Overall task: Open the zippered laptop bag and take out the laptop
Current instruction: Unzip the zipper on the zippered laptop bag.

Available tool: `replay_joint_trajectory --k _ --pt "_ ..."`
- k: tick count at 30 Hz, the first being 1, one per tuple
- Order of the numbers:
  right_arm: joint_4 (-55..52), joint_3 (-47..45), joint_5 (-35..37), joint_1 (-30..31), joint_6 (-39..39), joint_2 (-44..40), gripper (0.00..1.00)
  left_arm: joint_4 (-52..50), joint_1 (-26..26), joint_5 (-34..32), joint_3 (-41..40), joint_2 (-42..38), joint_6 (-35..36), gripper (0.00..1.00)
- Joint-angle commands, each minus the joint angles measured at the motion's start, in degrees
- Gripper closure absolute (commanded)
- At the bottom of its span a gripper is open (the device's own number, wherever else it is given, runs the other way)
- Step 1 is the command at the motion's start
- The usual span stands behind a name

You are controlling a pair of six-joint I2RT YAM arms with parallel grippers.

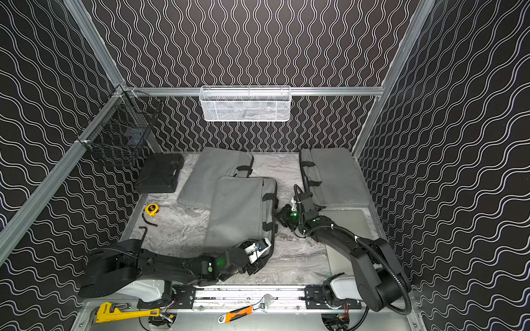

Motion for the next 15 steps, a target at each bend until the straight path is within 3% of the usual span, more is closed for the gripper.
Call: replay_joint_trajectory --k 1,8,11,13,15 --pt "4.1 -0.6 -1.1 1.5 1.9 -1.1 1.0 -6.8 0.8 -3.0 4.3 1.4 -4.4 0.31" --pt "2.2 -0.3 -0.2 2.1 0.8 -3.1 1.0 -11.1 2.7 -3.3 8.7 7.1 -9.2 0.31" --pt "1.1 -0.2 0.3 2.1 0.0 -4.0 1.0 -12.2 2.8 -3.4 8.9 7.4 -9.7 0.37" --pt "0.7 -0.4 0.8 2.1 -0.3 -4.5 1.0 -11.9 2.7 -2.8 8.3 7.0 -9.5 0.51" --pt "0.4 -0.6 1.3 2.1 -0.6 -4.8 1.0 -11.5 2.7 -2.4 7.4 6.1 -9.3 0.72"
